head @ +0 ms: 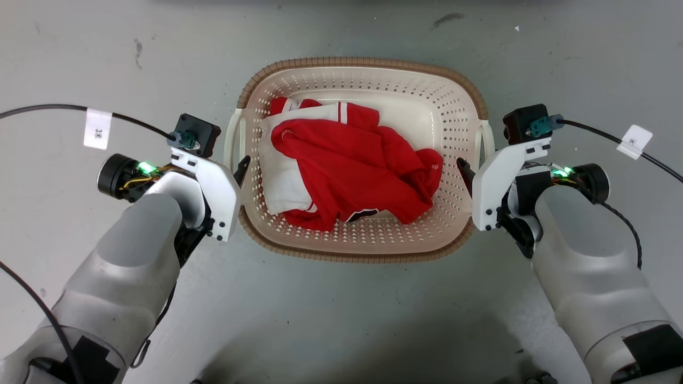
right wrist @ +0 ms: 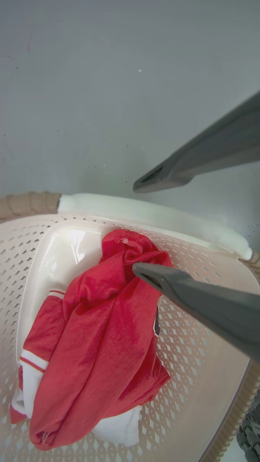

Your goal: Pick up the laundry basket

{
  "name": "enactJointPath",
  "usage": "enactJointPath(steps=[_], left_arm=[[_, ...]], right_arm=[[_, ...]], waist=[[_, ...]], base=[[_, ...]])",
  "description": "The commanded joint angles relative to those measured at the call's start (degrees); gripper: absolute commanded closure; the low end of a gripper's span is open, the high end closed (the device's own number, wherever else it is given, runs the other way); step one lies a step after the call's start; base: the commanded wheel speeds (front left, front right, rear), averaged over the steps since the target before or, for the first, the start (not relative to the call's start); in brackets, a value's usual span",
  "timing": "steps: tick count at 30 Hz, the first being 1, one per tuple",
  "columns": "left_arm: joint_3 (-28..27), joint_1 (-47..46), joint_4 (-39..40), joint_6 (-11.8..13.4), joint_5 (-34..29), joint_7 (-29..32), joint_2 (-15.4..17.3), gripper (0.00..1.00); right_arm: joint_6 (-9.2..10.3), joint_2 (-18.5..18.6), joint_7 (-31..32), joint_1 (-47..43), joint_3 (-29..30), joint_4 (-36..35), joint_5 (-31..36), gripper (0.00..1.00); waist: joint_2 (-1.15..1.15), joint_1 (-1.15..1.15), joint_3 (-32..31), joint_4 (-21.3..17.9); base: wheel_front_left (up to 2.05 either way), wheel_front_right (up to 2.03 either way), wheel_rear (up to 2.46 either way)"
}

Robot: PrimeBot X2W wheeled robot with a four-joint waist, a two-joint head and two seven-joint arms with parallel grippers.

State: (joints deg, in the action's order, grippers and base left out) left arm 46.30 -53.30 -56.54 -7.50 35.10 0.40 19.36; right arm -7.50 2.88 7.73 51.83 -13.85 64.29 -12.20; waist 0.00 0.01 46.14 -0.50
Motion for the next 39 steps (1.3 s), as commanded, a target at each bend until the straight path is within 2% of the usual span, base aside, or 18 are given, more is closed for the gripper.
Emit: enactJointPath(steps=[1, 12, 13, 14, 15, 27, 33, 39], left_arm=[[0.24, -0.60, 0.16, 0.09, 0.28, 0.09, 0.19, 0.00], [7.21, -2.80, -0.67, 0.09, 6.66, -0.92, 1.09, 0.00], [7.62, -2.88, -0.76, 0.09, 7.26, -0.88, 1.04, 0.51], [8.00, -3.07, -0.84, 0.09, 7.90, -1.06, 1.03, 1.00], [8.49, -3.20, -0.85, 0.09, 8.45, -1.11, 0.99, 1.00], [15.15, -2.64, 0.09, 0.09, 16.28, -0.11, 1.96, 1.00], [18.96, -0.59, 2.46, 0.09, 21.09, 4.05, 3.28, 1.00], [22.92, 1.39, 6.12, 0.08, 26.44, 10.09, 5.40, 1.00]], right_arm=[[0.02, -0.01, -0.22, 0.90, -0.20, 0.26, -0.38, 0.00], [0.02, 0.00, -1.26, 3.51, -3.17, 3.75, -3.56, 0.00], [0.02, -0.01, -1.24, 3.65, -3.33, 4.01, -3.97, 0.02], [0.02, -0.01, -1.21, 3.76, -3.39, 4.31, -4.41, 0.45], [0.02, 0.00, -1.20, 3.85, -3.74, 4.54, -4.66, 1.00], [-0.06, 0.01, -1.24, 4.29, -6.42, 7.67, -5.07, 1.00], [-0.05, 0.03, 3.48, 3.20, -8.05, 8.61, -3.87, 1.00], [0.02, 0.08, 10.90, 1.67, -10.61, 8.80, -4.56, 1.00]], waist=[[0.00, -0.01, 0.21, 0.04], [0.00, -0.01, 1.66, 0.49], [0.00, -0.01, 1.73, 0.52], [0.00, -0.01, 1.80, 0.55], [0.00, -0.01, 1.86, 0.59], [0.00, -0.01, -1.17, 0.55], [0.00, -0.01, -7.34, 0.21], [0.00, -0.01, -15.61, 0.00]], base=[[0.00, 0.00, 0.00], [0.00, 0.00, 0.00], [0.00, 0.00, 0.00], [0.00, 0.00, 0.00], [0.00, 0.00, 0.00], [0.00, 0.00, 0.00], [0.00, 0.00, 0.00], [0.00, 0.00, 0.00]])
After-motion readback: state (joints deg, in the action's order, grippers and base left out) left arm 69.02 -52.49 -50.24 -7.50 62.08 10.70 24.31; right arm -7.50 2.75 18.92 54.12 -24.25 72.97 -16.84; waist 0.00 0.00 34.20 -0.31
